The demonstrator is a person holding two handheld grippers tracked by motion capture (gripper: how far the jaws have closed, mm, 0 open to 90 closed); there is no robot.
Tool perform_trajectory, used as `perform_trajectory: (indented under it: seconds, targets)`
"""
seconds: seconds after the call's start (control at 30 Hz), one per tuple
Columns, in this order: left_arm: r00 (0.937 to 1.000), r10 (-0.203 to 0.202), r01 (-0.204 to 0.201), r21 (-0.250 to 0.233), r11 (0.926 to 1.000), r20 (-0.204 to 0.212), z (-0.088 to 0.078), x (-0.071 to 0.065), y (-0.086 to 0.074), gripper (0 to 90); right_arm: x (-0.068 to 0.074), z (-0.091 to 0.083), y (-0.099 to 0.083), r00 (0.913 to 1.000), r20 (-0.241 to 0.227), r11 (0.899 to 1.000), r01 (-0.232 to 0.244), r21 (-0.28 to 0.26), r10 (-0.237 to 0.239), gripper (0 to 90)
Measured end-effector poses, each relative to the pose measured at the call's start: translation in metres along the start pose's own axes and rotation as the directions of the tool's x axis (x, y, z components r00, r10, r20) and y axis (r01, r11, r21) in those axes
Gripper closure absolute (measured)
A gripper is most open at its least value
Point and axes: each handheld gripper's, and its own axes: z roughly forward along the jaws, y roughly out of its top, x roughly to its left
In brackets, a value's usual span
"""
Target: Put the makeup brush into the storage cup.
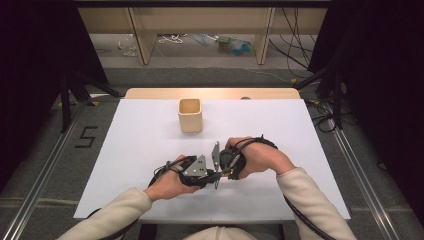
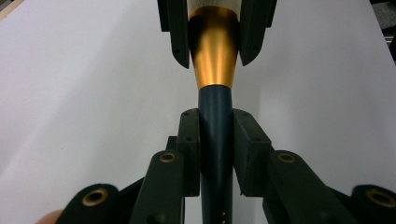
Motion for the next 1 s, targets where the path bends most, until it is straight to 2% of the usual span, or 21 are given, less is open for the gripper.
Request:
perform_trajectory:
  seconds: [0.07, 0.1, 0.17, 0.2, 0.23, 0.3, 0.33, 0.37, 0.43, 0.47, 0.5, 0.57, 0.6, 0.63, 0.67, 0.83, 0.9, 0.97, 1.0]
  targets:
    - [0.9999, -0.007, 0.007, -0.001, 1.0, -0.01, -0.001, -0.001, 0.0, 74.6, 0.0, 0.0, 0.0, 0.9999, 0.008, 1.0, -0.012, -0.008, 0.012, 61.6]
    - [1.0, -0.007, 0.007, 0.0, 1.0, -0.006, -0.001, 0.0, 0.0, 74.6, 0.001, -0.001, 0.0, 0.9991, 0.002, 0.999, -0.041, -0.01, 0.041, 60.6]
    - [0.9999, -0.011, 0.011, 0.011, 0.9999, -0.003, -0.002, 0.0, 0.0, 74.6, -0.001, -0.002, -0.001, 0.9978, 0.007, 0.998, -0.066, -0.007, 0.066, 51.9]
    - [0.9999, -0.013, 0.013, 0.001, 0.9999, -0.011, -0.002, 0.0, -0.001, 74.6, -0.001, -0.002, -0.002, 0.9967, 0.0, 0.997, -0.081, -0.01, 0.081, 48.3]
    - [0.9999, -0.014, 0.014, 0.002, 0.9999, -0.009, -0.002, 0.001, -0.001, 74.6, -0.002, -0.003, -0.003, 0.9961, 0.012, 0.996, -0.088, -0.013, 0.088, 44.2]
    - [0.9999, -0.013, 0.013, 0.009, 0.9999, -0.01, -0.003, 0.001, 0.0, 74.6, -0.005, -0.004, -0.004, 0.9933, 0.018, 0.992, -0.113, -0.047, 0.114, 34.5]
    - [0.9999, -0.005, 0.005, 0.008, 1.0, -0.013, -0.003, 0.002, 0.0, 74.6, -0.009, -0.005, -0.005, 0.9929, 0.05, 0.99, -0.103, -0.096, 0.108, 31.7]
    - [0.9999, -0.011, 0.011, 0.006, 0.9999, 0.001, -0.002, 0.002, 0.0, 74.6, -0.009, -0.005, -0.005, 0.9888, 0.055, 0.985, -0.132, -0.113, 0.139, 29.5]
    - [0.9998, -0.013, 0.013, 0.003, 0.9999, -0.018, -0.004, 0.002, 0.0, 74.6, -0.008, -0.008, -0.006, 0.9779, 0.039, 0.968, -0.197, -0.157, 0.205, 29.8]
    - [0.9997, -0.015, 0.015, 0.003, 0.9999, -0.02, -0.004, 0.002, 0.0, 74.6, -0.007, -0.009, -0.007, 0.9758, 0.032, 0.965, -0.208, -0.162, 0.216, 29.6]
    - [0.9996, -0.013, 0.013, 0.001, 0.9999, -0.025, -0.004, 0.002, 0.0, 74.6, -0.007, -0.011, -0.008, 0.9767, 0.034, 0.965, -0.203, -0.165, 0.212, 28.3]
    - [0.9996, -0.017, 0.017, -0.002, 0.9999, -0.024, -0.005, 0.002, 0.0, 74.7, -0.007, -0.013, -0.011, 0.9728, 0.039, 0.958, -0.217, -0.188, 0.228, 25.8]
    - [0.9994, -0.018, 0.018, -0.005, 0.9998, -0.029, -0.005, 0.003, 0.0, 74.6, -0.007, -0.013, -0.012, 0.9732, 0.046, 0.957, -0.212, -0.197, 0.225, 24.2]
    - [0.9994, -0.024, 0.024, -0.014, 0.9996, -0.026, -0.004, 0.002, -0.001, 74.6, -0.006, -0.015, -0.013, 0.9667, 0.051, 0.952, -0.237, -0.197, 0.251, 22.8]
    - [0.9994, -0.024, 0.024, -0.007, 0.9997, -0.026, -0.005, 0.002, 0.0, 74.7, -0.008, -0.016, -0.015, 0.9666, 0.069, 0.949, -0.226, -0.221, 0.247, 21.5]
    - [0.9989, -0.033, 0.032, -0.021, 0.9993, -0.033, -0.006, 0.003, -0.001, 74.7, -0.009, -0.026, -0.028, 0.9534, 0.096, 0.93, -0.252, -0.267, 0.286, 20.9]
    - [0.9988, -0.038, 0.037, -0.017, 0.9992, -0.031, -0.007, 0.004, 0.0, 74.6, -0.009, -0.03, -0.035, 0.9469, 0.094, 0.917, -0.269, -0.294, 0.307, 20.4]
    - [0.9986, -0.041, 0.04, -0.023, 0.9989, -0.035, -0.007, 0.004, 0.0, 74.6, -0.009, -0.032, -0.041, 0.9332, 0.078, 0.891, -0.307, -0.334, 0.351, 19.7]
    - [0.9983, -0.045, 0.044, -0.029, 0.9986, -0.039, -0.008, 0.004, 0.0, 74.7, -0.008, -0.033, -0.044, 0.9286, 0.081, 0.883, -0.314, -0.35, 0.362, 18.9]
